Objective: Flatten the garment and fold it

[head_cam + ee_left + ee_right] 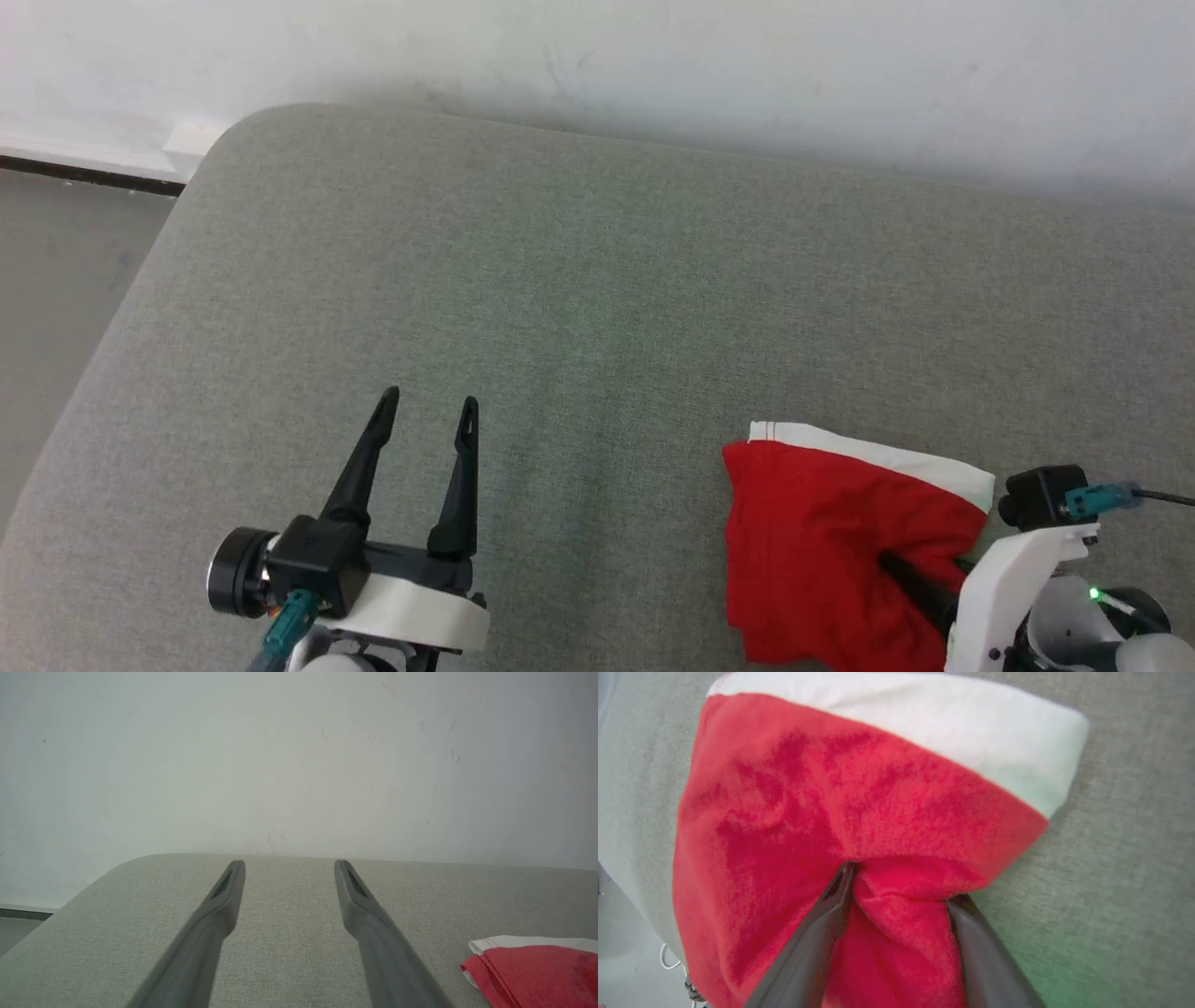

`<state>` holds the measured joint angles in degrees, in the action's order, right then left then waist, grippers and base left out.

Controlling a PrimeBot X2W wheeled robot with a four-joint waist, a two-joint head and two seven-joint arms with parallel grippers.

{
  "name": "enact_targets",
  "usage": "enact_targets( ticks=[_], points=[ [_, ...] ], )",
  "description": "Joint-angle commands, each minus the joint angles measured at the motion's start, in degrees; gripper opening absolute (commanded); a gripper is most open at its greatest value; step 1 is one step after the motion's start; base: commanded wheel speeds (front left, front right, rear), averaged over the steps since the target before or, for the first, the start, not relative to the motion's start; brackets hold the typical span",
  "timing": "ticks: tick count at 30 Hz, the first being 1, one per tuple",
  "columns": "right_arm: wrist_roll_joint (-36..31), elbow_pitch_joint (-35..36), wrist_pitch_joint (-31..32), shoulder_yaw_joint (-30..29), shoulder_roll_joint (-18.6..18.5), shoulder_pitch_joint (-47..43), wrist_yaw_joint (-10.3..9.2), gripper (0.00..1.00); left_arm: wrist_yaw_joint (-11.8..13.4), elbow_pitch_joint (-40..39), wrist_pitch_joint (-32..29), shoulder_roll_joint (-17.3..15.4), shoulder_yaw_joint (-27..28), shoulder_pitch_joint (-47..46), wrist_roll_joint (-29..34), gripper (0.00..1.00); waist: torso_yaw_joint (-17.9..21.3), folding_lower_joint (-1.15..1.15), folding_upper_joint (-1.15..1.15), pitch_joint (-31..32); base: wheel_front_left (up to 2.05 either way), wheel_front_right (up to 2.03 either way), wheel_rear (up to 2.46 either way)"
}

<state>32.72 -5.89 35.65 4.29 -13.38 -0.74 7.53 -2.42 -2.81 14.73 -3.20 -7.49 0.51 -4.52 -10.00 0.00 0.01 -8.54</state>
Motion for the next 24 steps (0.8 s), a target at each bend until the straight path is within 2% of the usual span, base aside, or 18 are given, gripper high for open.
enact_targets(
  ticks=[1, 6, 12, 15, 19, 22, 24],
  points=[
    [-0.7, -1.8, 0.3, 1.4, 0.6, -0.2, -0.04, 0.0, -0.1, 0.1, 0.3, 0.2, 0.0, -0.9, 0.2, 1.0, 0.0, 0.0, -0.01, 0.0, 0.0, 0.0, 0.0],
    [-4.8, -2.2, -2.5, 4.4, -2.1, 2.5, -0.04, 0.0, 0.1, 0.1, 0.3, 0.3, -0.1, -0.5, 0.3, 1.0, 2.0, 0.0, -0.01, 0.6, 0.0, 0.0, 0.0],
    [-8.8, 1.9, -1.6, 11.3, -9.7, 8.1, -0.04, 0.0, 0.0, -0.1, 0.3, 0.3, -0.5, -0.5, 0.1, 1.0, 8.3, 0.0, -0.01, 0.4, 0.0, 0.0, 0.0],
    [-9.3, 4.6, 0.5, 14.2, -15.3, 11.9, -0.04, 0.0, -0.1, -0.6, 0.3, 0.3, -0.6, -1.5, -0.2, 1.0, 12.2, 0.0, -0.01, -1.5, 0.0, 0.0, 0.0],
    [-10.3, 6.5, 1.9, 18.3, -24.7, 17.5, -0.04, 0.0, -0.5, -0.6, 0.3, 0.3, -1.0, -4.2, 0.2, 1.0, 16.8, 0.0, -0.01, -5.5, 0.0, 0.0, 0.0],
    [-11.3, 5.7, 0.2, 20.2, -31.5, 21.3, -0.04, 0.0, -1.0, -0.7, 0.3, 0.3, -1.3, -6.7, 0.9, 1.0, 19.1, 0.0, -0.01, -8.8, 0.0, 0.0, 0.0],
    [-11.0, 3.9, -2.1, 20.0, -34.3, 23.2, -0.04, 0.0, -1.3, -1.0, 0.3, 0.2, -1.5, -8.4, 1.5, 1.0, 20.2, 0.0, -0.01, -11.1, 0.0, 0.0, 0.0]
  ],
)
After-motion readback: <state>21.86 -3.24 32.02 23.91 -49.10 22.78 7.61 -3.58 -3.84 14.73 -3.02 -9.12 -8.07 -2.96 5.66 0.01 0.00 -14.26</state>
